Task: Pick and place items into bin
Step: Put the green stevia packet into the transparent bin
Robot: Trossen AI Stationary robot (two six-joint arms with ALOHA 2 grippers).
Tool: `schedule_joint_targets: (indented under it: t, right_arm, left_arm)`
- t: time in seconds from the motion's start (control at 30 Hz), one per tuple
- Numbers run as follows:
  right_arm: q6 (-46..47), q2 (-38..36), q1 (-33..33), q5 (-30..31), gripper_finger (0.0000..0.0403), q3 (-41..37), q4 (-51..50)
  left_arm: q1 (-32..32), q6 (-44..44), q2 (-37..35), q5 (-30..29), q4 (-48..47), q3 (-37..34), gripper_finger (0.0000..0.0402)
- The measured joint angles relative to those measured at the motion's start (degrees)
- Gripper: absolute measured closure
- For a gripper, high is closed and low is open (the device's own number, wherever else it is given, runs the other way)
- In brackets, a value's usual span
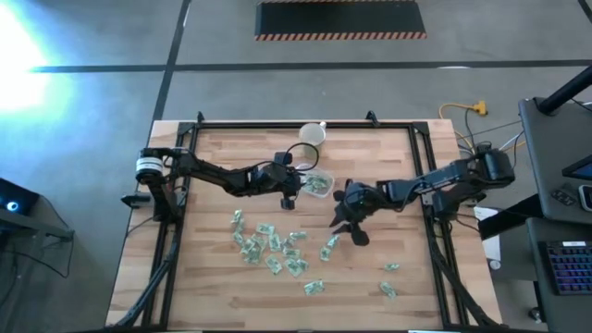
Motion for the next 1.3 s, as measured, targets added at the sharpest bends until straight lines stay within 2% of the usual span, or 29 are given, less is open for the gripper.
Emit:
schedule_joint_targets:
  t: [0.5,0.73,0.93,1.3]
  right_arm:
    - [4.53,7.36,2.32,-0.46,0.0244,0.55,0.06]
    - [4.32,8.71,2.32,1.97,0.024,0.69,-0.22]
    - [4.06,8.74,2.5,4.34,0.0269,0.75,-0.28]
    - [1.07,6.39,2.69,4.95,0.0371,1.01,-0.96]
  left_arm:
    - [-0.24,-0.13,-1.7,0.02,-0.06,0.0,0.0285]
    - [-0.44,-0.13,-1.95,0.02,-0.51,0.0,0.0285]
    - [-0.7,-0.13,-1.95,0.02,-0.53,0.0,0.0285]
    - [-0.72,-0.11,-2.19,0.02,-0.68,0.0,0.0285]
